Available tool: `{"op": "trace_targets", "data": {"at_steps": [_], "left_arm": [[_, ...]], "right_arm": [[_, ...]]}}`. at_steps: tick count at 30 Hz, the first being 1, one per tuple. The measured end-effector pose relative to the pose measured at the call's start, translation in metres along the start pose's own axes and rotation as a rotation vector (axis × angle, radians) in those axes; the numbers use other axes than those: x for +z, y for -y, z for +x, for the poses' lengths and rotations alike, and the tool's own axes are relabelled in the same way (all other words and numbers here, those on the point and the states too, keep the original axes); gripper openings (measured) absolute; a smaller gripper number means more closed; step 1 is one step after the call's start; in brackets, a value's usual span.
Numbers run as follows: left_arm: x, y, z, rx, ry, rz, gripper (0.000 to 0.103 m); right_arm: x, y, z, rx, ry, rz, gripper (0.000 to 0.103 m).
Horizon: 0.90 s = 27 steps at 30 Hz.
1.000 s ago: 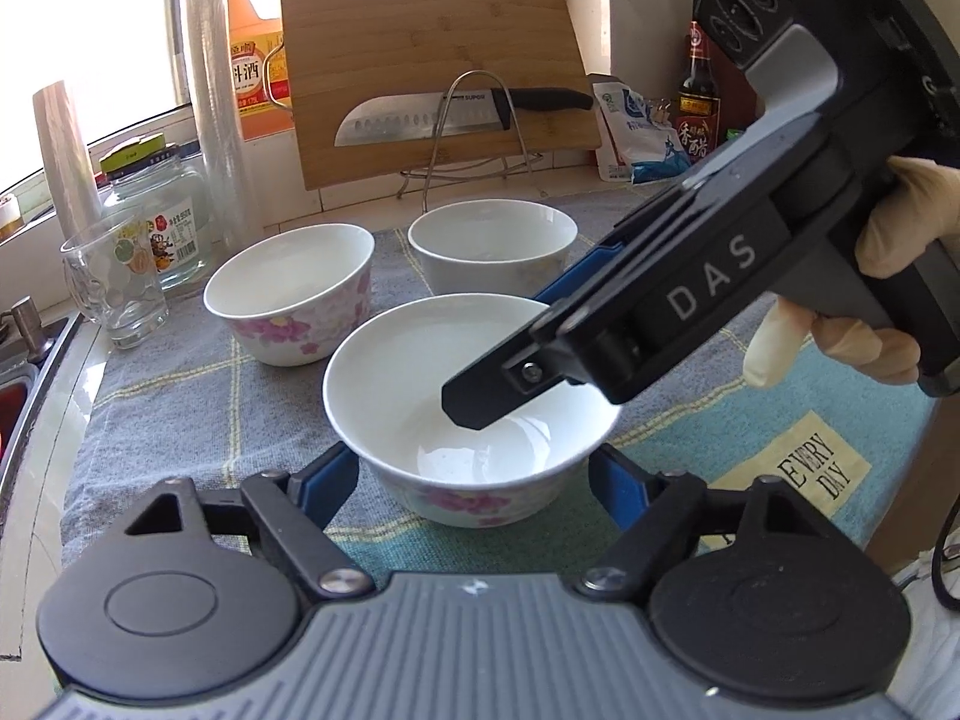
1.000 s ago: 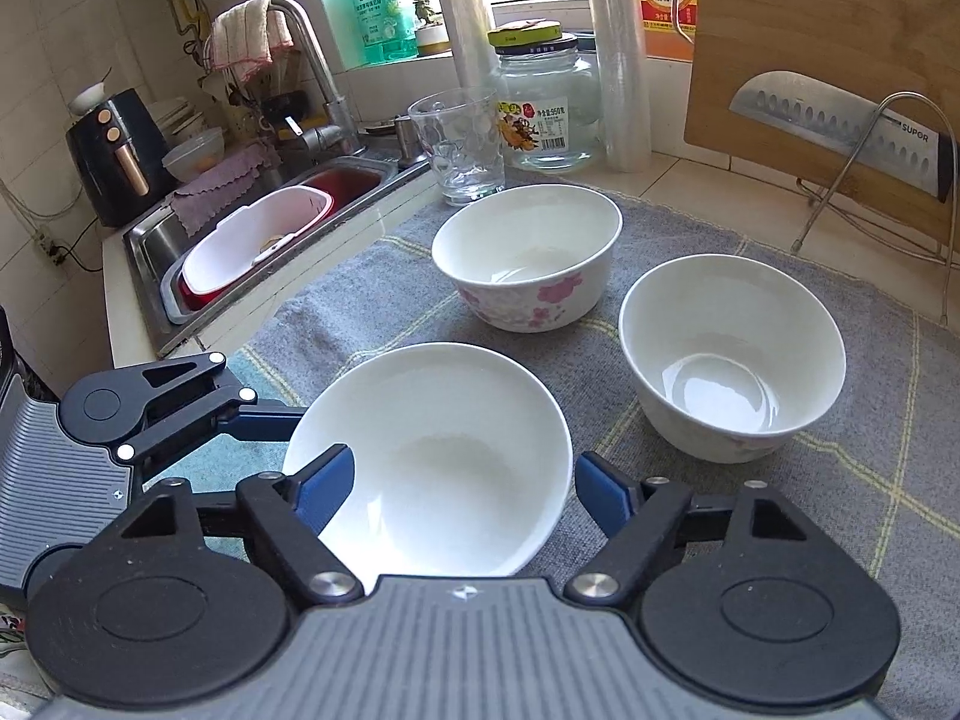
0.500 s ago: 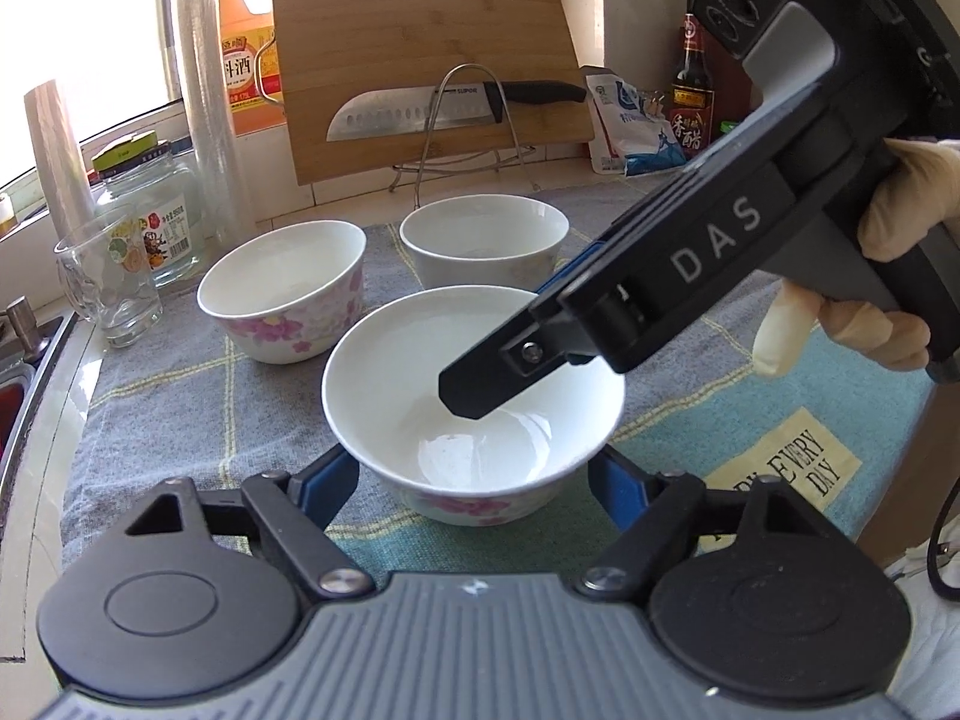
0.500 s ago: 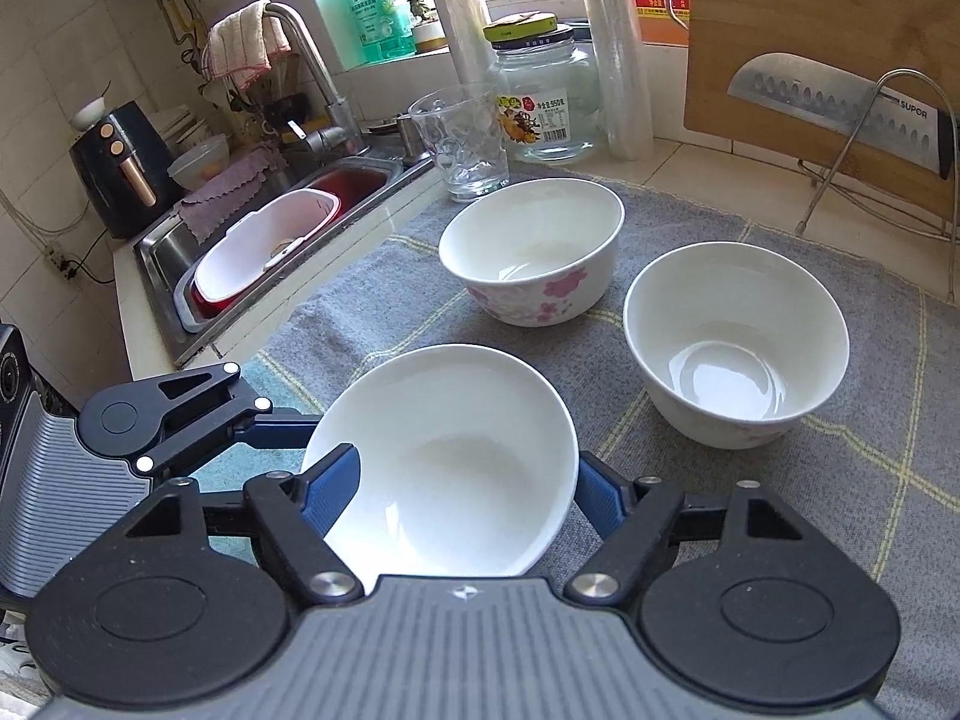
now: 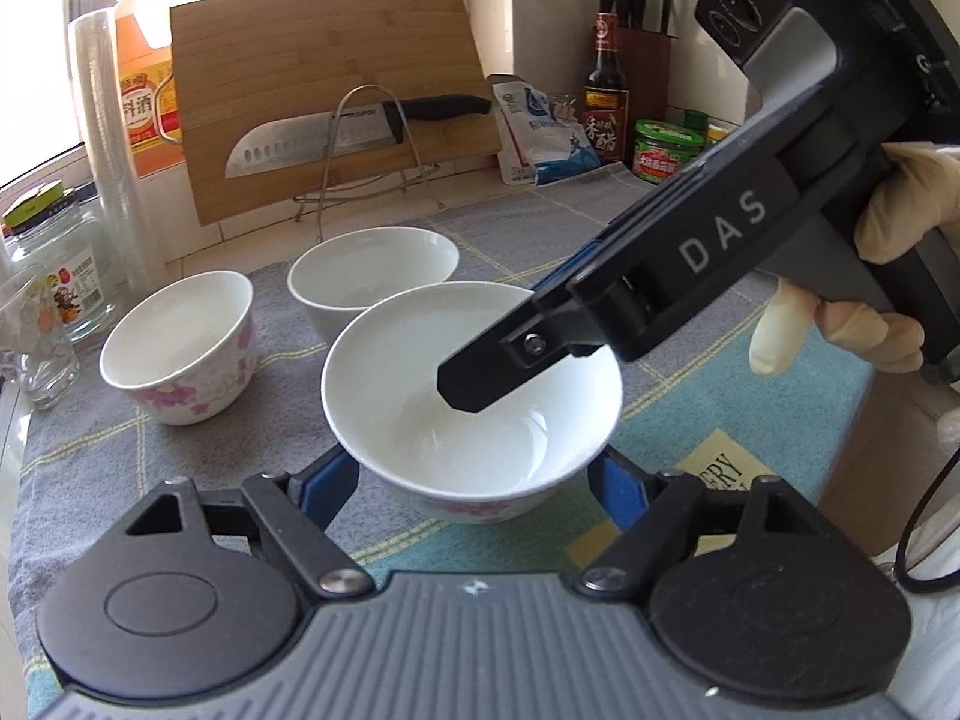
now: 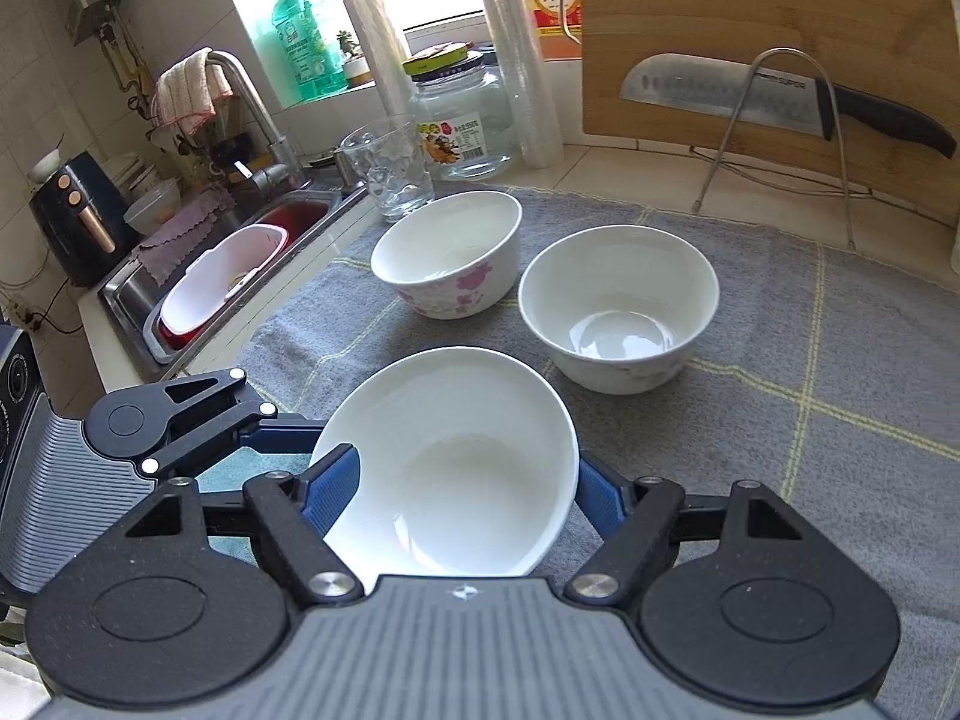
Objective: Organize plates and bowls
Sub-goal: 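Lift the white bowl with the right tool and carry it beside the plate stack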
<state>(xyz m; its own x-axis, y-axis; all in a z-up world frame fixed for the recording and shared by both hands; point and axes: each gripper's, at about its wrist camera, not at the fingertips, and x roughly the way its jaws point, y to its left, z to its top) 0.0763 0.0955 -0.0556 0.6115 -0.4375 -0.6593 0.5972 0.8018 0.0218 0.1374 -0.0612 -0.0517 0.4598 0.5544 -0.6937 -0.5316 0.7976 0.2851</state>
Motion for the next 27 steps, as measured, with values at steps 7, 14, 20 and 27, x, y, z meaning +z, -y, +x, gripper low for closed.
{"op": "trace_targets", "data": {"at_steps": [7, 14, 20, 27], "left_arm": [[0.009, 0.017, 0.012, -0.087, -0.001, 0.055, 0.083], [0.016, 0.035, 0.023, -0.162, 0.0, 0.098, 0.083], [0.019, 0.049, 0.029, -0.208, -0.006, 0.12, 0.083], [0.016, 0.055, 0.035, -0.231, -0.024, 0.112, 0.083]], "right_arm": [[-0.016, 0.013, -0.019, -0.079, 0.017, 0.053, 0.082], [-0.033, 0.028, -0.039, -0.144, 0.027, 0.115, 0.082], [-0.045, 0.037, -0.05, -0.18, 0.024, 0.149, 0.082], [-0.05, 0.041, -0.054, -0.187, 0.021, 0.162, 0.082]]}}
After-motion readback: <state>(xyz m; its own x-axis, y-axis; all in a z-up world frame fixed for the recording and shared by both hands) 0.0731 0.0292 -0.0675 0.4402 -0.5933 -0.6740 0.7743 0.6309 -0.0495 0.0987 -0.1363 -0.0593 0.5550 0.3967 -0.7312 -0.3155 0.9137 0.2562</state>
